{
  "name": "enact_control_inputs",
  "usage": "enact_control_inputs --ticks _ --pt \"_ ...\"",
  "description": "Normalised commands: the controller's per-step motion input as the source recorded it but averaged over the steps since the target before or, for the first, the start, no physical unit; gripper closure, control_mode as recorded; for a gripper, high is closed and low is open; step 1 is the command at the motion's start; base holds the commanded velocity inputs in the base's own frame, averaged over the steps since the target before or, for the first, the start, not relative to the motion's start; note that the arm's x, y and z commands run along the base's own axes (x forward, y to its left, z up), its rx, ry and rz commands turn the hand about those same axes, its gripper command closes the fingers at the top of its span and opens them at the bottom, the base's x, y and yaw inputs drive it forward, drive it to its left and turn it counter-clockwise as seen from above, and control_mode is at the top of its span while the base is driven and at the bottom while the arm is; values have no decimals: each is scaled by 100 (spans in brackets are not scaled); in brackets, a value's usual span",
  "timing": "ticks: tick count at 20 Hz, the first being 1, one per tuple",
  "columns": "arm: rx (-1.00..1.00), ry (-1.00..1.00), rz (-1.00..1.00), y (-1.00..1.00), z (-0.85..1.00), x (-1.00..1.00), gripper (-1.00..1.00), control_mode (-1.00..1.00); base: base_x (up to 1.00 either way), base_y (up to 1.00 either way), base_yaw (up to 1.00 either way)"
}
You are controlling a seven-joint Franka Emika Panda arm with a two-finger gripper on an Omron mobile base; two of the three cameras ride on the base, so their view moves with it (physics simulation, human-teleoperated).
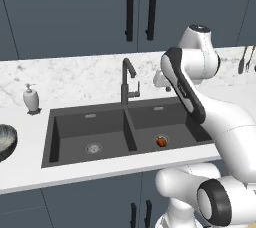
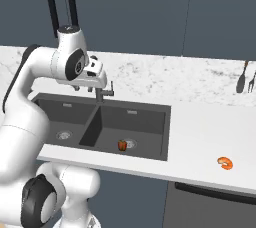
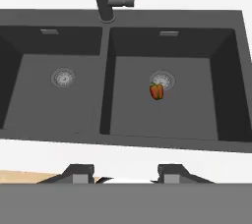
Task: Pick the bell pepper from the sink and place it in the bowl. Then pick the bowl and place it in the microwave. Then close the microwave door and press the start button.
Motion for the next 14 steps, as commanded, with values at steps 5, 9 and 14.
enact_control_inputs --ticks 5,9,14 --pt "0 0 0 0 -2 -24 -100 -100 0 0 0" --pt "0 3 0 0 -15 -61 -100 -100 0 0 0" --pt "0 4 0 -1 -20 -65 -100 -100 0 0 0"
